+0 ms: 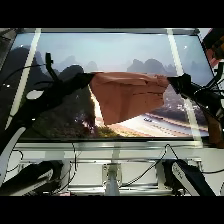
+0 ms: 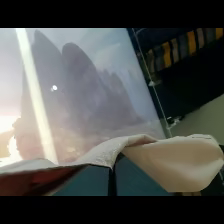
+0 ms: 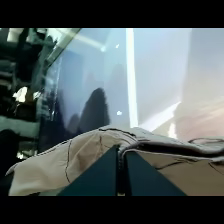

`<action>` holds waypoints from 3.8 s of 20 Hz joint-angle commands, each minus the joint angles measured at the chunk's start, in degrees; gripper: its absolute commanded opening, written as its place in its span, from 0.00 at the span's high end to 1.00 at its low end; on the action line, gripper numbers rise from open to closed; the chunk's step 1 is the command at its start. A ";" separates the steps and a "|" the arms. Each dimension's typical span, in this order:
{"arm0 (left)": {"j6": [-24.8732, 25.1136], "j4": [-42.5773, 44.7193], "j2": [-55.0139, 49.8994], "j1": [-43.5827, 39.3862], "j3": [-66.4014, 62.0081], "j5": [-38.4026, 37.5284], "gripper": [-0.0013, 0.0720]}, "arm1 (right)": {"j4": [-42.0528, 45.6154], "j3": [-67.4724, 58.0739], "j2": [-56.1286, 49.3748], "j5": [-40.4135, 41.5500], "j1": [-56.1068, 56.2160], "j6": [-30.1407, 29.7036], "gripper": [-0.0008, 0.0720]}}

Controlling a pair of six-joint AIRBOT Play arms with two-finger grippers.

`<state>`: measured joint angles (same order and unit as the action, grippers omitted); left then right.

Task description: Fold the clothes and pants, and hang the long-sleeved shirts on hangers.

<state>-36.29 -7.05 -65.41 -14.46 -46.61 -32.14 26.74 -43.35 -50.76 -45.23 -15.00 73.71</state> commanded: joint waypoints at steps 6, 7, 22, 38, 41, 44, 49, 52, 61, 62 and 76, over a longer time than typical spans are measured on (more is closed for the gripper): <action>-9.68 11.98 -7.72 -3.52 0.28 -5.20 0.97 | 16.06 0.96 -13.09 -2.12 0.00 -1.11 0.96; -17.35 21.16 -7.72 -3.52 0.28 -6.93 0.97 | 17.70 0.96 -13.68 -4.09 0.00 -1.11 0.96; -35.74 39.56 -10.25 -7.52 0.28 -17.07 0.96 | 36.89 -4.85 -17.35 -6.88 0.02 0.85 0.96; -35.69 33.66 -13.64 -4.15 0.26 -11.26 0.03 | 41.44 -6.34 -23.06 -8.87 -0.46 0.33 0.39; -35.50 32.04 -13.60 -1.31 0.26 -14.53 0.03 | 44.04 -11.80 -23.23 -9.79 -3.54 2.71 0.39; -31.06 32.00 -12.68 0.09 0.24 -15.65 0.04 | 43.23 -19.80 -26.49 -13.14 -8.20 4.24 0.41; -23.04 32.04 -9.29 0.28 0.22 -13.81 0.04 | 30.88 -30.58 -42.27 -32.81 -12.26 -4.04 0.45; -22.77 32.04 -7.21 0.28 0.22 -12.07 0.04 | 30.36 -31.52 -49.72 -35.63 -11.78 -5.31 0.17; -21.59 32.04 -6.75 0.28 0.22 -11.02 0.04 | 23.69 -31.50 -55.69 -32.35 -7.15 -12.79 0.16; -20.24 32.02 -6.73 0.26 0.22 -10.60 0.04 | 23.41 -31.50 -55.69 -32.35 -5.84 -14.01 0.17; -9.31 46.25 8.85 2.29 0.22 7.52 0.97 | 10.51 -31.52 -45.64 -30.14 -0.39 -25.90 0.96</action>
<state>-47.40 31.20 -62.41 -13.41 -46.37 -28.32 41.50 -74.81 -100.82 -77.69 -14.26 49.58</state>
